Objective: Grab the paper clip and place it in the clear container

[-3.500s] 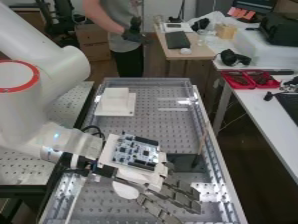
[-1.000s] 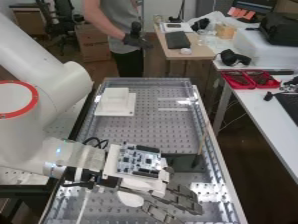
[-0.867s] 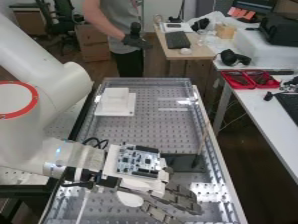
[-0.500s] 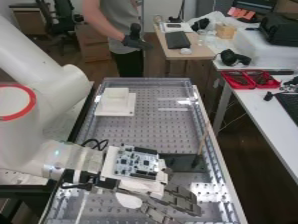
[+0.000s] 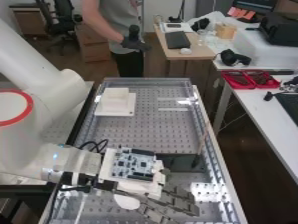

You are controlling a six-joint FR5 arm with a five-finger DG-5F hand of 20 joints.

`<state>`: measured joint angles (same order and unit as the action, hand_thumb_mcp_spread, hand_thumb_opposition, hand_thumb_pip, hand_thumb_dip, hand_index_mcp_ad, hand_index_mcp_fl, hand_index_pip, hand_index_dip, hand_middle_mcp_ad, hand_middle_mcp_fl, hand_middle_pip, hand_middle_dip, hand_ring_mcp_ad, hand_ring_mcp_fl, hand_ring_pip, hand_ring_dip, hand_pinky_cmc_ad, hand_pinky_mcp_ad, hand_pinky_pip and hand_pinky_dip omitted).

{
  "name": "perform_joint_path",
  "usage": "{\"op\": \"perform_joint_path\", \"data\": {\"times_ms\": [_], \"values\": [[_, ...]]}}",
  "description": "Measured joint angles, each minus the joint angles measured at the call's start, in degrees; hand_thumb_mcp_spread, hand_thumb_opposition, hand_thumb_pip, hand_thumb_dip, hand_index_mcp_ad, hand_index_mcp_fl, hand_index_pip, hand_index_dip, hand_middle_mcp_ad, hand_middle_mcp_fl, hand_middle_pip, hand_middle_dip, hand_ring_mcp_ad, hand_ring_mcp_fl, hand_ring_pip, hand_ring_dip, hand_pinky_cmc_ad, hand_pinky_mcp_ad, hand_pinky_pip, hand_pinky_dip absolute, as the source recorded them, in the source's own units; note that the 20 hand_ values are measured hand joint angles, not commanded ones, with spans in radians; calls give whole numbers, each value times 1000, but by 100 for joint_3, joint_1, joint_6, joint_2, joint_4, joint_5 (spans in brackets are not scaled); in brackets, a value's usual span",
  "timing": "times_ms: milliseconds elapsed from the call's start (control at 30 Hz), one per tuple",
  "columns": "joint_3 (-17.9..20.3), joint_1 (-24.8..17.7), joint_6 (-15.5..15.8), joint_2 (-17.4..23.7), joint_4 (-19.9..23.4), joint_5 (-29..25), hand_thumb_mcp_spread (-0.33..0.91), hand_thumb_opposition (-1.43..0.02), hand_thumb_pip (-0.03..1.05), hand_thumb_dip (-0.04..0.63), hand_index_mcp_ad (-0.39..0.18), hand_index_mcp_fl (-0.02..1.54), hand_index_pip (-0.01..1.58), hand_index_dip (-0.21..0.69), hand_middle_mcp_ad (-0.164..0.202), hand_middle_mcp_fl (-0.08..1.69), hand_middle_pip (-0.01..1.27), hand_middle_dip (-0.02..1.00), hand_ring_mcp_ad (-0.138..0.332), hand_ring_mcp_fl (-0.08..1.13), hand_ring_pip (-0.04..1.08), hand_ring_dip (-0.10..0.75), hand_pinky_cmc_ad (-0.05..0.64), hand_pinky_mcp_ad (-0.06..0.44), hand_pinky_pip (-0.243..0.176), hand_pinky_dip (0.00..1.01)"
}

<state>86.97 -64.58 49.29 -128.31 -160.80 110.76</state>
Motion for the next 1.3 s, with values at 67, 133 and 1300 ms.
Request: {"op": "perform_joint_path", "data": {"times_ms": [67, 133, 1300], "values": [[13, 0, -4, 2, 21, -2, 435, -841, 719, 267, -241, 361, 1412, 26, 73, 176, 119, 220, 115, 12, 96, 119, 349, 297, -12, 279], [32, 0, -6, 8, 49, -5, 431, -841, 724, 265, -241, 358, 1412, 26, 75, 176, 119, 220, 115, 10, 96, 119, 349, 293, -12, 279], [247, 38, -640, 61, 748, -34, 443, -937, 658, 265, -218, 616, 1391, 12, 75, 300, 120, 220, 101, 52, 101, 119, 332, 279, 37, 239]]}}
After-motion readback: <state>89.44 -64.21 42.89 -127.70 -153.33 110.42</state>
